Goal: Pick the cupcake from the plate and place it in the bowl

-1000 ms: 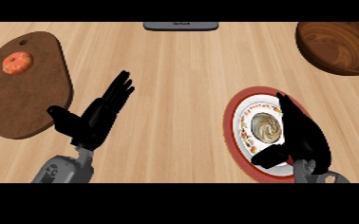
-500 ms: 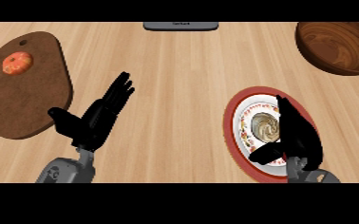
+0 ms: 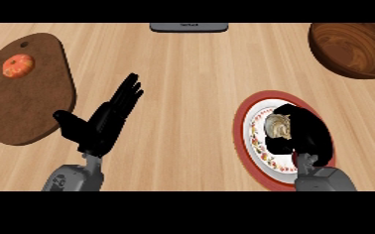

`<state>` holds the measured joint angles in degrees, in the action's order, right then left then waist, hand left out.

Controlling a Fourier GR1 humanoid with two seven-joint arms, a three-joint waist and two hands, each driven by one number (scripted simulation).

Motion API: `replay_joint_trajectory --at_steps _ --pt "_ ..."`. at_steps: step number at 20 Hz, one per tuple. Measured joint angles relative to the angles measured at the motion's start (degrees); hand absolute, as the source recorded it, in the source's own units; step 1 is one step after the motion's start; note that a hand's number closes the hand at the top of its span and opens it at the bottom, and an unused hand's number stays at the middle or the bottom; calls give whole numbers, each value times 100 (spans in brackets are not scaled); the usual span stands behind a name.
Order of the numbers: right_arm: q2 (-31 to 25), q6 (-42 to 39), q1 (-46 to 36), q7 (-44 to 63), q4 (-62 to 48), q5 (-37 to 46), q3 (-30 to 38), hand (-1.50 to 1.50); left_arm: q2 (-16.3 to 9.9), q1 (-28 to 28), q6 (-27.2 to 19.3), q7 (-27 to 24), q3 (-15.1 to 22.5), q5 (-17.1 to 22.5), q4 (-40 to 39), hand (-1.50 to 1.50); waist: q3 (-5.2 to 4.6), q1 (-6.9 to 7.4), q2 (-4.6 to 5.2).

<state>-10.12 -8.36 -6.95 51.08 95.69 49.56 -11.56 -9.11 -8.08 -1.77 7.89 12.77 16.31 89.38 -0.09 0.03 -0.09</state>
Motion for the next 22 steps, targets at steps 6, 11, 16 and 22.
replay_joint_trajectory --at_steps 6,11,16,22 --pt "55 89 54 -351 -23 302 -45 150 137 71 153 -27 -145 -174 -45 0 -14 -8 -12" --pt "94 142 27 -551 -151 558 -21 150 230 116 316 -94 -279 -271 -141 0 -19 -8 -17" --pt "-690 -366 24 -1963 -287 284 -300 150 239 92 334 -13 -287 -251 -44 0 -25 46 -25" --pt "-2143 -604 122 -4234 -356 0 -296 150 250 137 318 12 -270 -286 23 0 -24 45 -33"
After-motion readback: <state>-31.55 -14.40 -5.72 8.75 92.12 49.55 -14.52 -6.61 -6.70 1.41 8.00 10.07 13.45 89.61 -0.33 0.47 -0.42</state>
